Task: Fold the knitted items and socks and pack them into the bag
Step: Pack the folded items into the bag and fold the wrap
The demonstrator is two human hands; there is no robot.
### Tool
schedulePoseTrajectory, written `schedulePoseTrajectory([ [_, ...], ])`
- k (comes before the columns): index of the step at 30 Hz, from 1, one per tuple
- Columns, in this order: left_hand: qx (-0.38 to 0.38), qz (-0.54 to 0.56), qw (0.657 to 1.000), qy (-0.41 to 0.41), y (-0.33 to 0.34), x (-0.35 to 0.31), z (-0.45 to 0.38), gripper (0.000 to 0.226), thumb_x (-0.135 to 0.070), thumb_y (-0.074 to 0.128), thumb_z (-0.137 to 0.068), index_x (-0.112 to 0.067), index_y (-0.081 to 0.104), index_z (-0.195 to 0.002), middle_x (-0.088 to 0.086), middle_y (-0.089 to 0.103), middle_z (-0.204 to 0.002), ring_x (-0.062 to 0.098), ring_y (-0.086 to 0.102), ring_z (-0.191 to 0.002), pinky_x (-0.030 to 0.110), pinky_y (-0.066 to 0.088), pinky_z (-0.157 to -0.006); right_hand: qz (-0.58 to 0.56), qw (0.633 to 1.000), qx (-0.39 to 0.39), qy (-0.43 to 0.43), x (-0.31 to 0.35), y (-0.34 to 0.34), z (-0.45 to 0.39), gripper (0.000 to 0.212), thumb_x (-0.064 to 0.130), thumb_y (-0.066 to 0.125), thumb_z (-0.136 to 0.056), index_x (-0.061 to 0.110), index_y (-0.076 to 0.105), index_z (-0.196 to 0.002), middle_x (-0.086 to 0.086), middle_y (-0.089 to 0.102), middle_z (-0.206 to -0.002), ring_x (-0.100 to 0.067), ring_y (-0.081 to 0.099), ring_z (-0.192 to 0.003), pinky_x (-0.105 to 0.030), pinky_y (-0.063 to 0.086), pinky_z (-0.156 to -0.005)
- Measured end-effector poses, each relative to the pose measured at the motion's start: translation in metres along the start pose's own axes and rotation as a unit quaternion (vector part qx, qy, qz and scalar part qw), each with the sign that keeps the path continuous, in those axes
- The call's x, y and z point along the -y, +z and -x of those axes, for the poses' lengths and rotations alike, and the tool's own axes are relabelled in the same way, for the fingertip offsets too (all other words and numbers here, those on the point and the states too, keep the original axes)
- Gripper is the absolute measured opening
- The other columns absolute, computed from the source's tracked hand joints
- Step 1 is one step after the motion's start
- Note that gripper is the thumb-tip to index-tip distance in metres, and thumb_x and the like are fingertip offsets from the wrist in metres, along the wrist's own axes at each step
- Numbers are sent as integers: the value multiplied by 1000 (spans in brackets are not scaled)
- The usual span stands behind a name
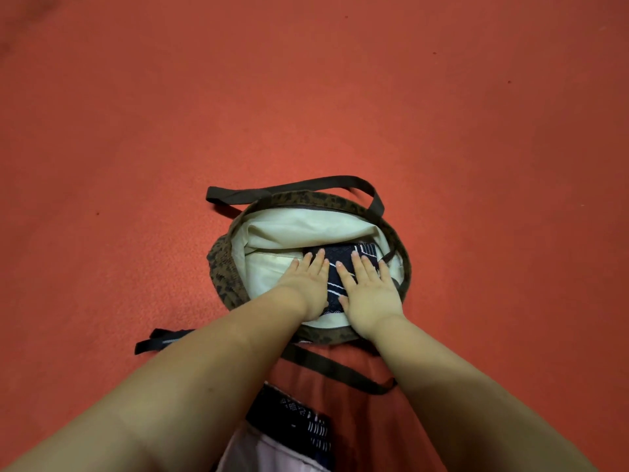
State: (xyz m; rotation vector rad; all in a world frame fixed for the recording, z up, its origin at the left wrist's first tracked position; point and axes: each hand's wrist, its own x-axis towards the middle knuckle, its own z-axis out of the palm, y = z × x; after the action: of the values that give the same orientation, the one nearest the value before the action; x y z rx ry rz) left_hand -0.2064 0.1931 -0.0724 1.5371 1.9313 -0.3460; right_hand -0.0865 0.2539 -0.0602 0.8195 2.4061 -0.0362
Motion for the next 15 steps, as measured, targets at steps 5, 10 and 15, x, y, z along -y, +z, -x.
schedulePoseTrajectory([
  [5,-28,99,993,62,-7,14,59,61,-31,43,-99,-11,17,-150,10,11,-159,24,12,-146,29,9,-118,-106,990,-70,-64,19,-12,47,59,32,38,-98,17,16,-151,-7,11,-159,-21,8,-146,-38,-5,-117],
  [10,-63,179,981,44,1,28,144,41,-36,43,-98,-21,51,-136,-1,53,-139,19,46,-129,27,34,-107,-175,980,-93,-14,25,-21,99,56,35,42,-97,18,26,-148,-7,36,-149,-22,32,-137,-34,19,-112],
  [15,-67,235,970,-6,30,38,204,50,-52,54,-89,-22,57,-130,-5,61,-128,14,56,-118,27,41,-101,-347,934,-39,79,48,-5,155,50,39,42,-97,20,36,-143,-9,51,-138,-28,47,-126,-36,39,-102],
])
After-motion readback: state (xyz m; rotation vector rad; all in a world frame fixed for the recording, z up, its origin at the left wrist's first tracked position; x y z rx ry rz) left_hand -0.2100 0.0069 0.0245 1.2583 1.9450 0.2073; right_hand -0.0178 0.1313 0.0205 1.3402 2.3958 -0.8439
